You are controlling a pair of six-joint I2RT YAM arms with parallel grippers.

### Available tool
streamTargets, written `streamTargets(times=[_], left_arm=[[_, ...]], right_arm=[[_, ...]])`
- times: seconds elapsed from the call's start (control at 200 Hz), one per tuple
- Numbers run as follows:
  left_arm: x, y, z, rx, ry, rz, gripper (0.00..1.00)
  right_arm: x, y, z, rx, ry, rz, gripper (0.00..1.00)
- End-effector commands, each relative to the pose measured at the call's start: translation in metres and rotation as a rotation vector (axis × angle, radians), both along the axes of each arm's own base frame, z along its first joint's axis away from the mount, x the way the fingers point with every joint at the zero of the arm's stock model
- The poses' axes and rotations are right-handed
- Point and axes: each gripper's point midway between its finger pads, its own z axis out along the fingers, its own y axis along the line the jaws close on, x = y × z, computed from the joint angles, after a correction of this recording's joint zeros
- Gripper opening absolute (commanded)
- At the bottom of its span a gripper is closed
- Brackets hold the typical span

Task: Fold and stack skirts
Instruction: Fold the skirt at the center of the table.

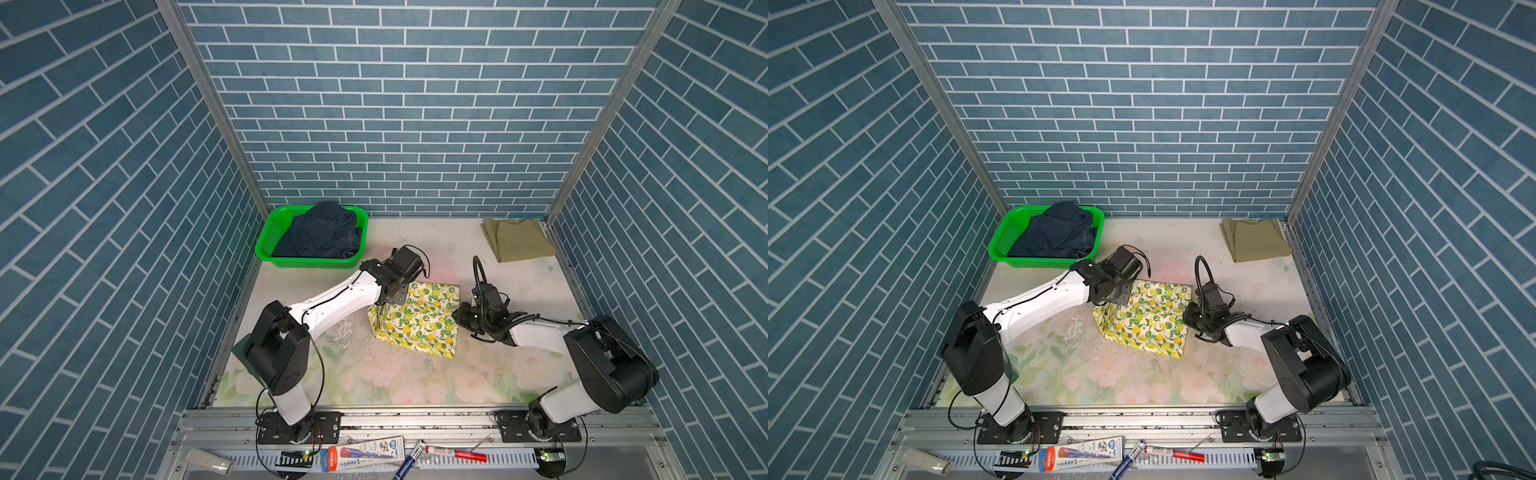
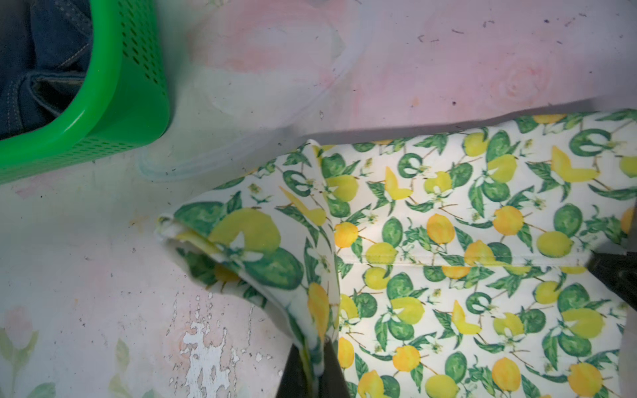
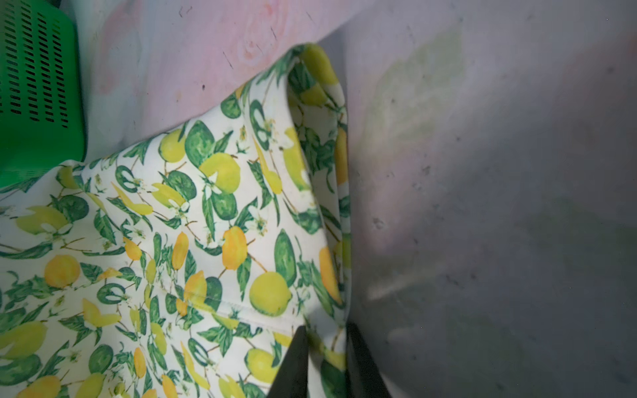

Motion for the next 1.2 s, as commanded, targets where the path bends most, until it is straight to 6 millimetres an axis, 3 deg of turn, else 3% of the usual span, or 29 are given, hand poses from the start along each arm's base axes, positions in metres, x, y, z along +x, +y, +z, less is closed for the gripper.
streamTargets(times=[0.0,0.265,0.495,0.68,1.025,1.105,1.195], left_arm=[[-0.007,-0.02,0.002,0.018,-0.004,-0.028,0.0],[-0.027,-0.093,-0.012,-0.065,0.049,-0.137,0.0],[-0.032,-0.132,-0.029,-0.141,0.111,-0.172,0.0],[-0.032,-0.154,-0.032,-0.199,0.132,-0.178,0.0],[-0.031,-0.167,-0.045,-0.247,0.167,-0.16,0.0],[-0.029,-0.176,-0.034,-0.309,0.156,-0.18,0.17],[-0.025,-0.191,-0.005,-0.409,0.125,-0.226,0.45]], right_arm=[[-0.018,-0.003,-0.026,-0.008,0.089,-0.012,0.19],[-0.015,0.006,-0.032,0.055,0.09,-0.016,0.16],[-0.017,0.005,-0.033,0.067,0.083,-0.018,0.15],[-0.019,0.005,-0.036,0.079,0.082,-0.023,0.15],[-0.021,0.006,-0.036,0.114,0.072,-0.034,0.19],[-0.022,0.004,-0.035,0.114,0.067,-0.035,0.24],[-0.023,0.003,-0.034,0.119,0.058,-0.042,0.33]])
